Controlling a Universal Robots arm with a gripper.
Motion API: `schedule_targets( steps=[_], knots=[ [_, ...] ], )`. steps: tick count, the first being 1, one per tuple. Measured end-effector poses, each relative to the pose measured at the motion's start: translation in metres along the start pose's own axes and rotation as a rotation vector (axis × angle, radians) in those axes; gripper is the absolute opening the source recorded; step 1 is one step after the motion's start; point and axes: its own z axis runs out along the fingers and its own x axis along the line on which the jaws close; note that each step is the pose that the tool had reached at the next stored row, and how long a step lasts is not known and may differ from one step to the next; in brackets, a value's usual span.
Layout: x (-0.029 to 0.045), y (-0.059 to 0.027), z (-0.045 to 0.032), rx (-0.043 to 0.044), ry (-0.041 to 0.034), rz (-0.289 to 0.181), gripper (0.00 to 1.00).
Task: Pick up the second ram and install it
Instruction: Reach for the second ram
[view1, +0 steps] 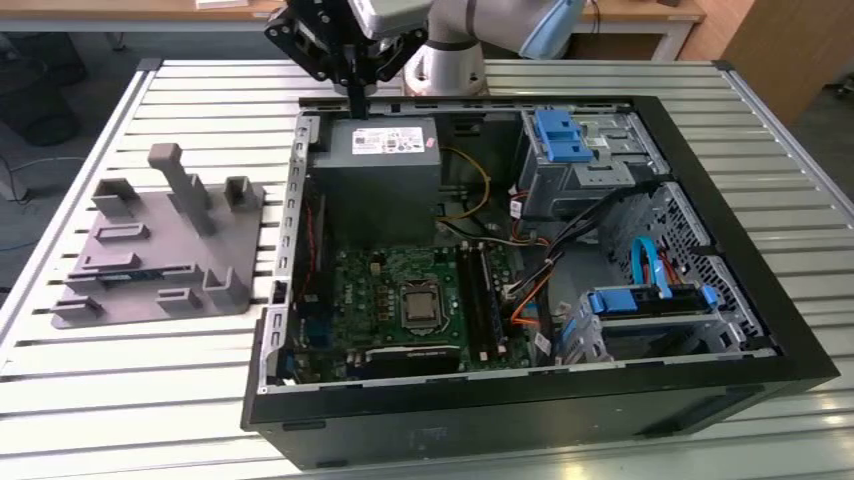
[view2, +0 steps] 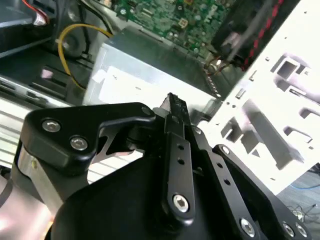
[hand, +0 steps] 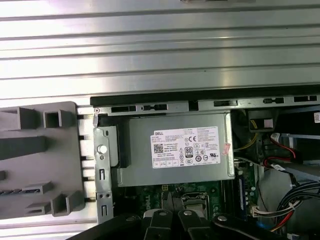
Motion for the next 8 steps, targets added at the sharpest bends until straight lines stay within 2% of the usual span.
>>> schedule_targets(
  steps=[8],
  knots=[
    [0.0362,-0.0027,-0.001,0.0,-0.001,0.0,0.1]
  ],
)
